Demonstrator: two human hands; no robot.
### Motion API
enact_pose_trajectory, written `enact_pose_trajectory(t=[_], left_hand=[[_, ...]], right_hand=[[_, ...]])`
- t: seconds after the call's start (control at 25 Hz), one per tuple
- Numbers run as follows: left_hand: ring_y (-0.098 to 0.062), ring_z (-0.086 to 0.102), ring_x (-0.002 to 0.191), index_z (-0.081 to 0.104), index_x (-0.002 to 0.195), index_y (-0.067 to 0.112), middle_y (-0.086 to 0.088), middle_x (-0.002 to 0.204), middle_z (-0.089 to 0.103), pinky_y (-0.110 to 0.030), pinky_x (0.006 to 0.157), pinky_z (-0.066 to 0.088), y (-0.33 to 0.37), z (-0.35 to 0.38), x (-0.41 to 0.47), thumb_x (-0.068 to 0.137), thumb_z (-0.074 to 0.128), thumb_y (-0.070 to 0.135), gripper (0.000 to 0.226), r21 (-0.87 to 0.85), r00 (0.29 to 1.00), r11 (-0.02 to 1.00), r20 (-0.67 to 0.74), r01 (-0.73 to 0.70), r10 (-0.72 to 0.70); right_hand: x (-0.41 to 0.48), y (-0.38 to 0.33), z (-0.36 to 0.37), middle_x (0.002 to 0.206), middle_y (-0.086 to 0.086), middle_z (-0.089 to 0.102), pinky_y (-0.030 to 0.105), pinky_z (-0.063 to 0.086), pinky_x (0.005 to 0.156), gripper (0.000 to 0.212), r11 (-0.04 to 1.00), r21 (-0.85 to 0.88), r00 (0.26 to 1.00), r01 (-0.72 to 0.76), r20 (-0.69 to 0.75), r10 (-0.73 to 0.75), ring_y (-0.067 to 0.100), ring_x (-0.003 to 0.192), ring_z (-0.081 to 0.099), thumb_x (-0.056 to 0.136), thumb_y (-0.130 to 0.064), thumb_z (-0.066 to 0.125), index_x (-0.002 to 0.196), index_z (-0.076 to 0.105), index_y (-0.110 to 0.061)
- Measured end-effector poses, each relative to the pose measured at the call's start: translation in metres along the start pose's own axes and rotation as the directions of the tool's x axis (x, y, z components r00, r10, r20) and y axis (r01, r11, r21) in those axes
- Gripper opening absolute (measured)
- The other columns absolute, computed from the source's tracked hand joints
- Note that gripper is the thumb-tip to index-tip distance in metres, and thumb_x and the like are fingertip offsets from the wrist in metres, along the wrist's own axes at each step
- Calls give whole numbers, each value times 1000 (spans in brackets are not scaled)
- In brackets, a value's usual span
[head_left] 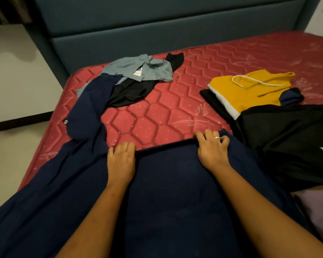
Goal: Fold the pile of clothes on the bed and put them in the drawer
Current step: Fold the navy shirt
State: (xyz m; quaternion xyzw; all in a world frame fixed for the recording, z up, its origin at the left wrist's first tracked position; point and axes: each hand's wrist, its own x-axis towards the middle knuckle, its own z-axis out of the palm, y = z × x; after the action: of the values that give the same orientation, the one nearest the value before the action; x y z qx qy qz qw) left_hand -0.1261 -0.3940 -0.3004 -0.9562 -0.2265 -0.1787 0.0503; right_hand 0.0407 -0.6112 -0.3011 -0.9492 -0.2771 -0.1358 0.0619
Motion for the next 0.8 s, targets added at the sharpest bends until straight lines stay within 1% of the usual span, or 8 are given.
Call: enact_pose_trajectory(t=[0.12,0.24,0.32,0.4,0.52,0.6,0.68,0.8], left_hand=[[-25,47,57,49,77,12,-4,67,45,-40,61,43,-12,-23,-21,64,67,-9,31,105,987,984,-50,-144,150],[-25,50,57,47,80,14,-1,64,44,-43,67,44,-21,-51,-53,72,51,0,17,189,980,967,-66,-172,187],[-27,53,59,55,84,11,-2,65,48,-45,73,43,-23,-69,-75,70,58,-1,19,237,986,960,-40,-148,162],[-29,54,58,62,87,8,-4,63,52,-46,72,41,-28,-88,-94,56,75,-5,36,262,994,959,44,-112,105],[-28,53,48,65,89,3,-7,55,51,-44,64,46,-30,-113,-131,43,83,-8,50,291,987,955,160,-57,10],[-26,61,60,61,102,8,-5,70,61,-40,70,47,-21,-131,-154,62,79,2,43,327,947,945,313,-29,-79],[-16,66,93,50,121,18,2,107,63,-33,86,43,-5,-144,-164,90,53,16,31,390,908,920,367,47,-202],[-16,61,111,53,127,20,2,125,58,-34,94,45,15,-146,-159,95,43,15,34,427,839,893,428,141,-337]], right_hand=[[-30,22,-16,77,1,54,41,28,81,34,986,-160,991,37,-121,-56,25,77,57,56,0,74,82,63,-18],[-67,45,-49,75,1,56,41,26,85,27,984,-167,985,-61,-167,33,25,80,58,58,-3,74,76,65,-20],[-91,49,-69,73,1,58,39,25,85,28,979,-172,982,-108,-173,78,26,80,59,55,-1,75,73,67,-21],[-114,51,-87,81,-4,62,40,24,87,25,963,-241,992,-124,-54,114,23,90,58,66,-8,73,83,70,-26],[-140,56,-105,115,-9,62,44,24,99,39,933,-324,950,-156,210,232,18,117,48,93,-20,46,126,53,-40],[-148,58,-113,132,-5,55,41,22,106,48,942,-260,878,-212,373,301,21,127,43,98,-24,36,144,34,-40],[-148,56,-124,140,-1,50,37,17,110,45,929,-162,784,-333,500,368,21,132,40,99,-30,31,142,40,-34],[-132,45,-135,146,-1,41,43,16,111,46,919,-167,798,-358,456,394,23,137,32,96,-23,36,139,45,-36]])
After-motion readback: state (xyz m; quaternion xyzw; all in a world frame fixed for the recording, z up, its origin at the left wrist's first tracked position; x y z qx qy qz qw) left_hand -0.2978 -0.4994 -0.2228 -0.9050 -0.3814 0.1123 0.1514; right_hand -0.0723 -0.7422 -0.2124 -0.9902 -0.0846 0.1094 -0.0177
